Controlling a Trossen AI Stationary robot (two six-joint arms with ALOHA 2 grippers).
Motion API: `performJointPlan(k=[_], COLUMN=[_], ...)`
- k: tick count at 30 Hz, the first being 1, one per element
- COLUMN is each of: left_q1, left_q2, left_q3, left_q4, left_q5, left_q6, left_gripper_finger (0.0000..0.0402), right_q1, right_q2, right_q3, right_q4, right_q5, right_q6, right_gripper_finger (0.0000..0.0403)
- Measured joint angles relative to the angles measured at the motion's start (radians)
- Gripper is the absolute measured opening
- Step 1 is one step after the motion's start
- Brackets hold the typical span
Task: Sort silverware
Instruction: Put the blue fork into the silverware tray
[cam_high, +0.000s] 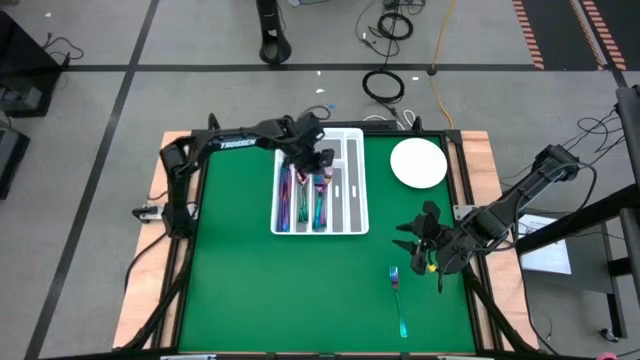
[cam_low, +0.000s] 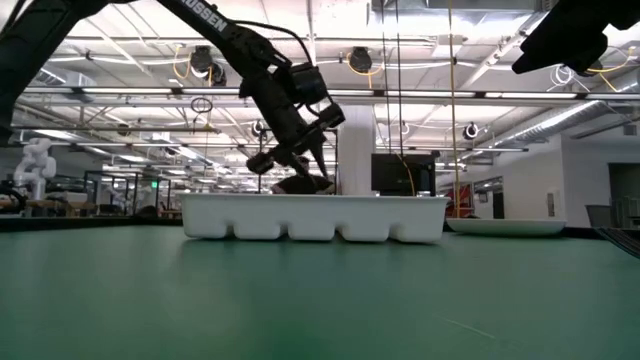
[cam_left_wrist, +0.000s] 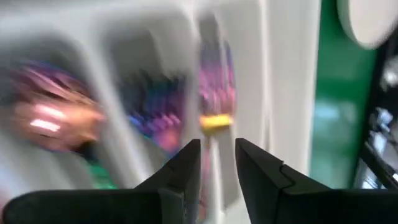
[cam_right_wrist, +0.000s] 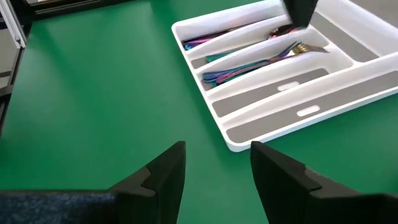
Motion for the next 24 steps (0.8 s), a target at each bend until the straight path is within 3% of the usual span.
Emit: performJointPlan(k=[6, 14, 19, 24], left_q1=[-0.024, -0.156, -0.195, -0.237], left_q2=[-0.061, -0.048, -0.047, -0.045], left_q3=[0.006, 0.006, 0.005, 0.004], left_q4=[0.063, 0.3, 0.277, 0.231], left_q5=[-0.136, -0.291, -0.496, -0.633], left_q6=[0.076, 0.344, 0.447, 0.465], left_gripper_finger=[0.0102, 0.0102, 0.0102, 0.0102], right_q1=[0.001, -0.008, -0.035, -0.064], right_q2=[0.0, 0.0, 0.0, 0.0], right_q3=[0.0, 0.0, 0.0, 0.0], right_q4=[0.002, 0.022, 0.077, 0.118], right_q5=[-0.021, 0.011, 0.012, 0.008], right_q6=[0.005, -0.013, -0.056, -0.118], right_gripper_finger=[0.0169, 0.0169, 0.0169, 0.0169])
